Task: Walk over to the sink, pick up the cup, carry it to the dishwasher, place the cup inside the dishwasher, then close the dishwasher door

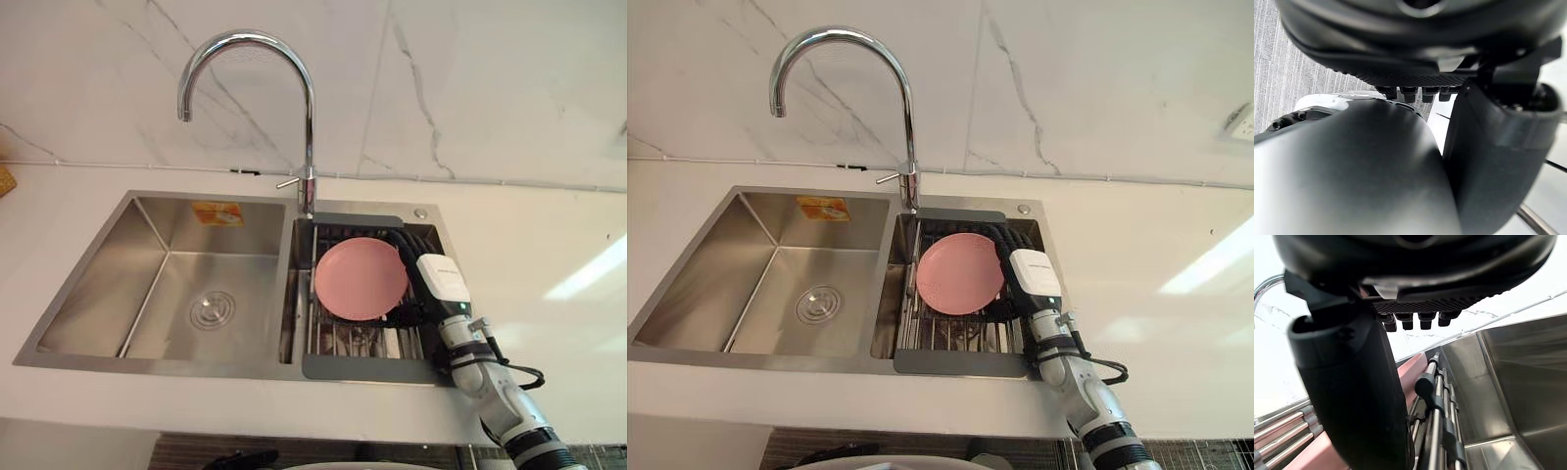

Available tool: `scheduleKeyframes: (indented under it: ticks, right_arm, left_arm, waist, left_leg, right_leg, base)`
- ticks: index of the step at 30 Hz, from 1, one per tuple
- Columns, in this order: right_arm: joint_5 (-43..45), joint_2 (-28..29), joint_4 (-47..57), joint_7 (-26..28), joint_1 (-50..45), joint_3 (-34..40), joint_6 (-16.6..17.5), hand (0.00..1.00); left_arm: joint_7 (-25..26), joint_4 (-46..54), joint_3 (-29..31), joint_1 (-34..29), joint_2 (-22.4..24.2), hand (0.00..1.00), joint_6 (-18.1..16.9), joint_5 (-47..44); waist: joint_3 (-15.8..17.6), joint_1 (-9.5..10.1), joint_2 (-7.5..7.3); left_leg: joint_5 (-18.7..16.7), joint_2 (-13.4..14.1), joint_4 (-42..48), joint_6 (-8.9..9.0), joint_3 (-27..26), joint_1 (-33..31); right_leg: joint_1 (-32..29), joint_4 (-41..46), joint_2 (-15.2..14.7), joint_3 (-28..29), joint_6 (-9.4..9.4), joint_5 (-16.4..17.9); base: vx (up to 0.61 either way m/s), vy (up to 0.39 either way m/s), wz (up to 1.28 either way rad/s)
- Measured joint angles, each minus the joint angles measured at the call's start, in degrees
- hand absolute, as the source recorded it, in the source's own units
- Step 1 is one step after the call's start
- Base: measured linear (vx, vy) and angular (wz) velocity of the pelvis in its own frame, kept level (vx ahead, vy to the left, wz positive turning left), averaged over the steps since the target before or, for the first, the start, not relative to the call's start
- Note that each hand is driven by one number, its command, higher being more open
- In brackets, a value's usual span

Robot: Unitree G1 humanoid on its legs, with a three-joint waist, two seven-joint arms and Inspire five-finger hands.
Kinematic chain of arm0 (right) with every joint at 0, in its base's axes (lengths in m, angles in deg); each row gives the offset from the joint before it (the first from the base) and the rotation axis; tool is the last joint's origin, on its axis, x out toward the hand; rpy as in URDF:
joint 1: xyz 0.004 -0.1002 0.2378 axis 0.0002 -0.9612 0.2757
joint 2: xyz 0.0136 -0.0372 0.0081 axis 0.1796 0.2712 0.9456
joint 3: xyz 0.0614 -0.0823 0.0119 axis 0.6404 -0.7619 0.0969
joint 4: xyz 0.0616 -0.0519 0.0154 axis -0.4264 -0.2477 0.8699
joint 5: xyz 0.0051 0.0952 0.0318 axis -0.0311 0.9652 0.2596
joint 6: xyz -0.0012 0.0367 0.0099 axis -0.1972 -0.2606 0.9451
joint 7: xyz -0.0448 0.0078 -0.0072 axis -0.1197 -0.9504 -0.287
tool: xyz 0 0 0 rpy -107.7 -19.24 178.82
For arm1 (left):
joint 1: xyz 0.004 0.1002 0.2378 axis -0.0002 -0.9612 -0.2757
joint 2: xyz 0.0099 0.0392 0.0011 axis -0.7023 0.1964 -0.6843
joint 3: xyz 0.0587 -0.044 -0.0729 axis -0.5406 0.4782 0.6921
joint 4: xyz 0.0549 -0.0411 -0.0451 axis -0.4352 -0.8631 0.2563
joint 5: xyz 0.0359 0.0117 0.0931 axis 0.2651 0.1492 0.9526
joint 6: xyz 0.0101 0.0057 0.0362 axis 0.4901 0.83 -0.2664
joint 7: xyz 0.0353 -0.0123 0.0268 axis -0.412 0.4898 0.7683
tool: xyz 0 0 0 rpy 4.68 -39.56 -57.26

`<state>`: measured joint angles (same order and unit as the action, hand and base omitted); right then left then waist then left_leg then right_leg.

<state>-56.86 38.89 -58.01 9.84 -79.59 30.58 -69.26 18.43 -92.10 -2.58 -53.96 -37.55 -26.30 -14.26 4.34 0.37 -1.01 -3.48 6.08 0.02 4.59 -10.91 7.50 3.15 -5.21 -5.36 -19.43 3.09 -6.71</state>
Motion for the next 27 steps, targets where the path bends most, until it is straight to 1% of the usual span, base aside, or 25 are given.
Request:
scheduleKeyframes:
  ticks: [5, 7, 9, 14, 16, 20, 25, 27]
  right_arm:
    - [-2.64, -0.18, -1.74, -1.59, 2.28, -1.31, 0.78, 0.0]
    - [-4.34, -1.53, -1.65, -3.27, 3.29, -1.4, 0.99, 0.0]
    - [-4.3, -1.84, -1.66, -3.21, 4.27, -2.17, 1.15, 0.0]
    - [-4.21, -1.89, -1.51, -0.93, 6.63, -7.39, 2.3, 0.0]
    - [-4.17, -1.9, -1.5, -0.1, 6.93, -8.29, 2.43, 0.0]
    - [-4.18, -2.23, -1.92, 0.24, 7.68, -8.43, 1.79, 0.0]
    - [-3.66, -2.53, -1.5, -0.08, 7.86, -8.37, 2.01, 0.0]
    - [-2.12, -2.69, -0.46, -0.09, 7.86, -7.96, 2.14, 0.0]
  left_arm:
    - [0.01, 0.08, 0.02, -0.03, 0.07, 1.0, -0.5, 0.0]
    - [0.0, 0.18, 0.04, -0.05, 0.06, 1.0, -0.58, 0.0]
    - [0.0, 0.18, 0.04, -0.05, 0.06, 1.0, -0.58, 0.02]
    - [-0.04, 0.37, 0.42, -0.05, 0.3, 1.0, -0.8, 0.55]
    - [-0.24, 0.99, 0.69, -0.04, 0.55, 1.0, -1.16, 1.98]
    - [-0.73, 1.59, 1.01, -0.1, 0.63, 1.0, -1.43, 2.38]
    - [-0.77, 1.72, 1.01, -0.12, 0.61, 1.0, -1.51, 2.38]
    - [-0.77, 1.72, 1.06, -0.22, 0.6, 1.0, -1.55, 2.38]
  waist:
    - [0.04, 0.19, -0.03]
    - [0.06, 0.09, -0.04]
    - [0.07, 0.16, -0.05]
    - [0.32, 0.74, -0.11]
    - [0.39, 1.49, -0.18]
    - [0.74, 1.55, -0.2]
    - [0.91, 1.47, -0.23]
    - [0.92, 1.33, -0.25]
  left_leg:
    - [0.16, -0.12, -0.03, -0.06, 0.44, -0.02]
    - [0.31, -0.11, -0.21, -0.05, 0.59, -0.03]
    - [0.42, -0.08, -0.33, -0.03, 0.67, -0.03]
    - [0.93, -0.21, -0.91, -0.14, 1.18, -0.23]
    - [0.95, -0.33, -0.95, -0.17, 1.58, -0.28]
    - [1.02, -0.51, -0.95, -0.26, 1.99, -0.49]
    - [1.03, -0.48, -0.95, -0.25, 1.98, -0.49]
    - [1.04, -0.48, -0.95, -0.25, 1.96, -0.48]
  right_leg:
    - [0.21, 0.0, -0.16, -0.43, 0.04, -0.01]
    - [0.21, 0.0, -0.12, -0.55, 0.04, -0.01]
    - [0.2, 0.0, -0.09, -0.66, 0.04, -0.01]
    - [0.17, 0.0, -0.26, -1.39, 0.06, 0.0]
    - [0.17, 0.0, -0.38, -1.5, 0.08, 0.01]
    - [0.18, 0.01, -0.57, -1.86, 0.1, 0.02]
    - [0.18, 0.02, -0.55, -1.84, 0.1, 0.01]
    - [0.18, 0.02, -0.55, -1.8, 0.1, 0.01]
  base:
    - [-0.02, 0.007, 0.04]
    - [0.0, 0.0, 0.0]
    - [-0.01, -0.001, 0.03]
    - [-0.01, 0.005, 0.08]
    - [0.0, 0.011, 0.04]
    - [0.0, 0.008, 0.04]
    - [0.0, 0.0, 0.0]
    - [0.0, 0.0, 0.0]
